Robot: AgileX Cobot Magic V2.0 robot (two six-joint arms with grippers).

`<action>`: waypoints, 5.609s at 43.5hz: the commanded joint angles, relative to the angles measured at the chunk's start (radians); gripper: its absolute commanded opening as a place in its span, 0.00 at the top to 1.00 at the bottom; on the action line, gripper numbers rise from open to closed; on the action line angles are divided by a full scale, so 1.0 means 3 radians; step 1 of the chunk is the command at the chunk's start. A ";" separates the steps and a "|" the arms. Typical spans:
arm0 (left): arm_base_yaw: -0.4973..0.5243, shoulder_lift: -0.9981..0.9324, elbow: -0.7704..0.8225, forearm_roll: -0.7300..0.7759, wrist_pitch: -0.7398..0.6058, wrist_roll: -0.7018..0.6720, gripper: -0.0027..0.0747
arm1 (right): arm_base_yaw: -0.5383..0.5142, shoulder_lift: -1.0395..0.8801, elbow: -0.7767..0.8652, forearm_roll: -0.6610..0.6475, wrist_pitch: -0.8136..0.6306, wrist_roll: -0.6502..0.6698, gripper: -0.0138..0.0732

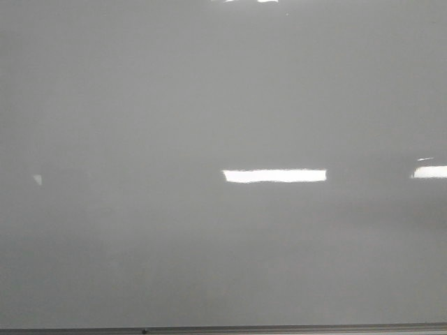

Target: Write number 7 on whiteboard

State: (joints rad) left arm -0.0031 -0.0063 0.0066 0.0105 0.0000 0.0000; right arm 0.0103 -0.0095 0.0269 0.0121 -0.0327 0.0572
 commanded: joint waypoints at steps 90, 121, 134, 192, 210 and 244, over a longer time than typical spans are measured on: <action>-0.0025 0.1462 -0.2429 -0.0090 0.1840 -0.0072 0.99 | -0.0025 0.1691 -0.2509 -0.0040 0.1983 -0.0006 0.92; -0.0025 0.1986 -0.2362 -0.0077 0.2026 -0.0037 0.33 | -0.0018 0.1931 -0.2499 0.0031 0.2127 -0.0481 0.18; -0.0031 0.2817 -0.2540 -0.0077 0.1873 -0.0037 0.33 | -0.0018 0.1931 -0.2499 0.0034 0.2115 -0.0481 0.17; -0.0155 0.4762 -0.3161 -0.0158 0.0810 -0.0037 0.84 | -0.0018 0.1931 -0.2499 0.0034 0.2030 -0.0481 0.17; -0.0208 0.4496 -0.3360 -0.0145 0.1722 0.0000 0.99 | -0.0018 0.1931 -0.2541 0.0132 0.2114 -0.0481 0.17; -0.2314 0.4253 -0.3848 -0.0413 0.3420 0.1917 0.99 | 0.0599 0.2981 -0.3525 0.0657 0.3536 -0.1329 0.17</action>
State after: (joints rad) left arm -0.6185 1.2721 -1.1135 -0.0870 1.0471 0.5307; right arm 0.1516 0.8489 -0.9848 0.1647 1.0516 -0.2660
